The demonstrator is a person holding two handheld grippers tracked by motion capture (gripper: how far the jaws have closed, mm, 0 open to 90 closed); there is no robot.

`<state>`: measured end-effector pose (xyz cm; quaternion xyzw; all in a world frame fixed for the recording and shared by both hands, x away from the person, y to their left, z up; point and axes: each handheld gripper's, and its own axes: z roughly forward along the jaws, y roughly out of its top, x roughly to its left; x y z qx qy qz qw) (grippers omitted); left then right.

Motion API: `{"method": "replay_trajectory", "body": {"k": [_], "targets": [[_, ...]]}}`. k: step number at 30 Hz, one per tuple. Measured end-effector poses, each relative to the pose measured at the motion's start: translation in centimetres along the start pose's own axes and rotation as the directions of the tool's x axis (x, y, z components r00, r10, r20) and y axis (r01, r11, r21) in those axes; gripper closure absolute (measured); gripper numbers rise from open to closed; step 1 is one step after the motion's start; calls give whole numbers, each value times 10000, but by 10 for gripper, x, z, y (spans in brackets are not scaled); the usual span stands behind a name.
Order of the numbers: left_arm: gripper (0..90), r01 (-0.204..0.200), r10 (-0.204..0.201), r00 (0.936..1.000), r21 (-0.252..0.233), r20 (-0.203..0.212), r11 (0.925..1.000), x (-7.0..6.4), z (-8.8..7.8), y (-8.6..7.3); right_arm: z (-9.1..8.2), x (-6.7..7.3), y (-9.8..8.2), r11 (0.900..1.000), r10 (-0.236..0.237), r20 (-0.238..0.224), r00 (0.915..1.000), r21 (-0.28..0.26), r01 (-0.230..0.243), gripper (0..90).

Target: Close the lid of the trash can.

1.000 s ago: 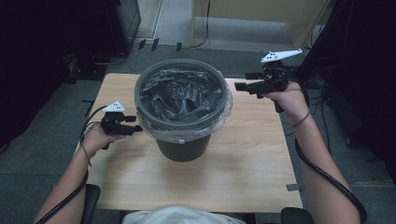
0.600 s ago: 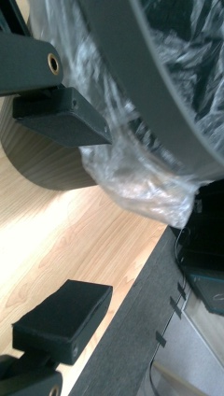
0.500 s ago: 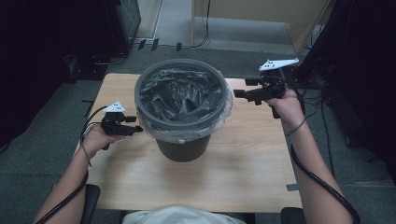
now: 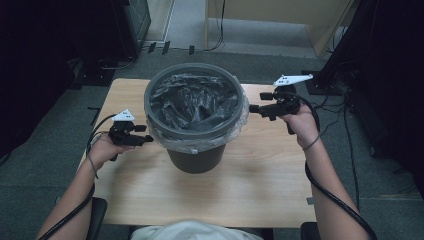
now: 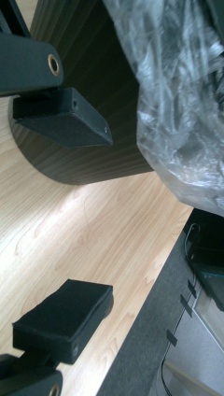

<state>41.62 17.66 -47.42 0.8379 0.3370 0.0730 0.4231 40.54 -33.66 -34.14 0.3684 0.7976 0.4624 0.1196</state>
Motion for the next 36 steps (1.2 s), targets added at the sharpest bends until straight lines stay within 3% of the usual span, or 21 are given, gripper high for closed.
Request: {"method": "replay_trajectory", "body": {"k": [8,36], "targets": [[346,-8,8,10000,7,-26,10000,0,0,0,10,0,-14,9998,140,-142,9998,-165,-142,232],[339,-128,129,9998,79,-166,9999,-1,3,-1,33,1,-55,9997,231,-289,9993,27,-231,234]]}}
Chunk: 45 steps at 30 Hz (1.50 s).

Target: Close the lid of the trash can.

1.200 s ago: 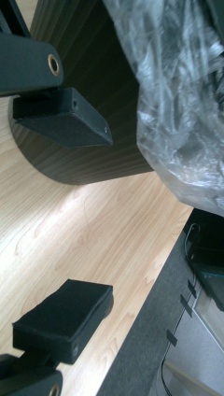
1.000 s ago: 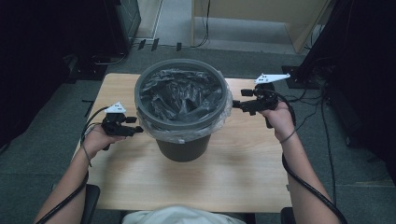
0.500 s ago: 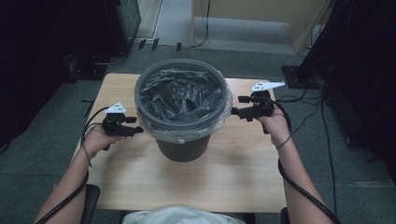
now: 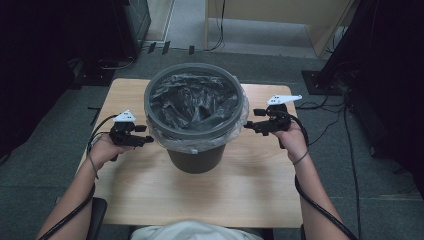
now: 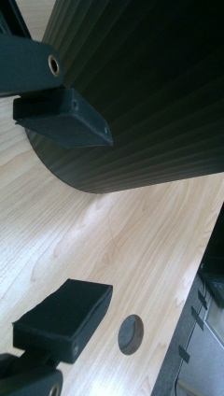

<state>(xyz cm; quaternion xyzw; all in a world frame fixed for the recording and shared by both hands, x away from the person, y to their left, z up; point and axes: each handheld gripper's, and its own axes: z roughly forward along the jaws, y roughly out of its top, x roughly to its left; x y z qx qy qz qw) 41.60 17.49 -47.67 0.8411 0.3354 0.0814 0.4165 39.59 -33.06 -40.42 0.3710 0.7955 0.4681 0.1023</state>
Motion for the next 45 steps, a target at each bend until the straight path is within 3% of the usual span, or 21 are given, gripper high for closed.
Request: {"method": "replay_trajectory", "body": {"k": [7,25,32,38,45], "targets": [[336,-65,65,10000,26,-23,10000,0,1,0,6,-4,-10,9997,-133,162,9998,203,130,234],[333,-165,166,9998,134,-56,9998,0,4,-1,14,-9,-38,9996,195,174,9997,201,-198,234],[329,-215,215,9997,102,-73,9997,-1,4,-1,22,-7,-46,9996,56,179,9998,280,-61,235],[329,-255,257,9996,134,-115,9996,-1,6,-1,24,-8,-53,9996,-272,290,9992,49,271,235],[315,-278,281,9994,153,-195,9995,1,9,-2,22,-16,-65,10000,39,602,9982,-77,-34,235]]}}
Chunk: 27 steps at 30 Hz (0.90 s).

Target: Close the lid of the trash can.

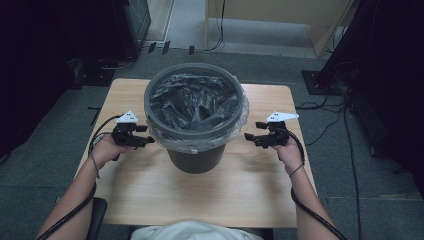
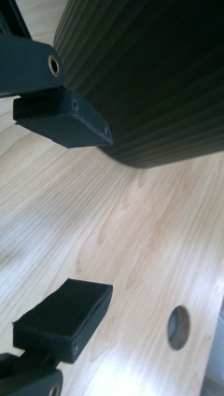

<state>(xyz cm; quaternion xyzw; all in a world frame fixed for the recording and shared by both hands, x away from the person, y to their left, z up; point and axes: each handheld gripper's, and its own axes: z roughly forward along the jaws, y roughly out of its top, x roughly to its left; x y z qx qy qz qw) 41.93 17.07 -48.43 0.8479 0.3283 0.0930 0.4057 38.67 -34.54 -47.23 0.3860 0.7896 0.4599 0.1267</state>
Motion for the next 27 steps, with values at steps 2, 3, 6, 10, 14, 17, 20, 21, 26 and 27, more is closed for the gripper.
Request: {"method": "replay_trajectory", "body": {"k": [2,3,6,10,14,17,20,21,26,27], "targets": [[314,-21,21,10000,-1,-20,10000,0,0,0,0,-4,-4,9999,-52,180,9998,137,50,235],[314,-17,17,10000,0,-24,10000,0,1,0,0,-6,-6,9998,-7,206,9998,184,3,235],[311,-32,32,10000,47,-41,10000,0,2,-1,1,-14,-15,9994,154,344,9993,308,-165,235],[306,-50,50,10000,32,-86,10000,0,4,-1,4,-17,-21,9983,318,303,9990,481,-333,235],[298,-121,122,9998,76,-129,9999,0,5,-2,8,-19,-25,9977,464,158,9988,488,-471,235],[289,-119,120,9998,60,-164,9999,0,7,-3,13,-18,-27,9974,301,129,9995,651,-309,235],[289,-213,216,9997,146,-150,9997,-1,8,-4,18,-17,-29,9975,137,162,9998,687,-148,236],[289,-243,246,9996,165,-143,9996,-1,9,-4,19,-17,-29,9977,115,154,9998,663,-125,237],[289,-343,346,9992,200,-175,9992,-1,10,-6,26,-16,-31,9973,246,18,9997,688,-247,237],[289,-309,312,9993,190,-183,9993,0,11,-6,28,-15,-32,9963,191,-18,9998,835,-188,239]]}}
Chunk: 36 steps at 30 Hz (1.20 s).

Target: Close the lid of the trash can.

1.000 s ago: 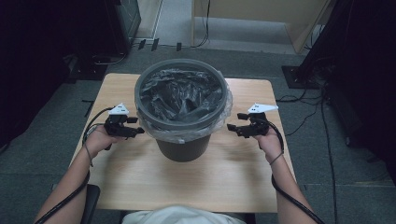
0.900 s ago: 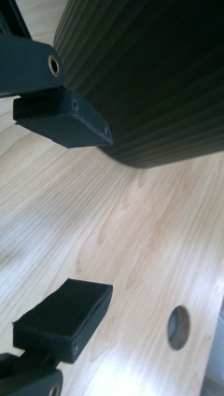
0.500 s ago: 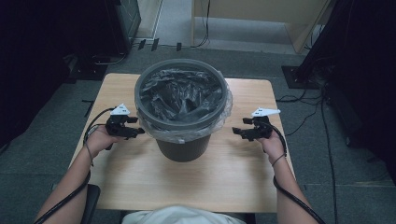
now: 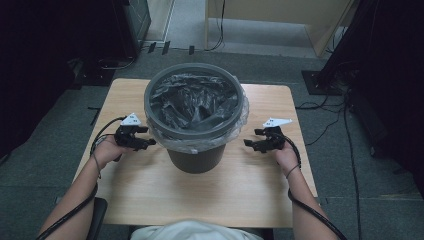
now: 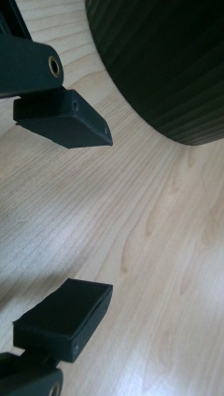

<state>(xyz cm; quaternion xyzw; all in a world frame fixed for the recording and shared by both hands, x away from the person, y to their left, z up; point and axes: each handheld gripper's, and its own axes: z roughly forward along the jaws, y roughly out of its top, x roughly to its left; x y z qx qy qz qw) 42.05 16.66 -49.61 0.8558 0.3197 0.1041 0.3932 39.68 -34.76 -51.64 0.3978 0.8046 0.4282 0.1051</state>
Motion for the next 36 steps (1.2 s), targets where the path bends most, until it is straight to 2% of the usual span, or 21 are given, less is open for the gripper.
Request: {"method": "replay_trajectory", "body": {"k": [9,14,21,24,26,29,36], "targets": [[284,-122,123,9999,143,-33,9998,1,4,-3,11,6,-1,9999,-121,13,9999,-28,121,243],[265,-345,344,9994,202,13,9992,-2,7,-5,14,7,-1,9993,-302,-116,9995,219,305,246],[264,-546,550,9985,567,-46,9969,-2,15,-9,16,9,0,9980,-508,-75,9987,372,510,202],[243,-705,709,9974,448,-89,9965,-3,18,-11,17,11,0,9962,-711,-96,9974,499,715,148],[232,-748,752,9971,437,-86,9962,-4,19,-11,18,13,1,9945,-888,33,9960,555,884,147],[191,-844,847,9964,384,-76,9957,-5,20,-12,19,13,1,9948,-868,54,9962,539,864,147],[189,-674,676,9976,196,-120,9975,-5,21,-13,19,13,1,9955,-795,77,9968,523,789,147]]}}
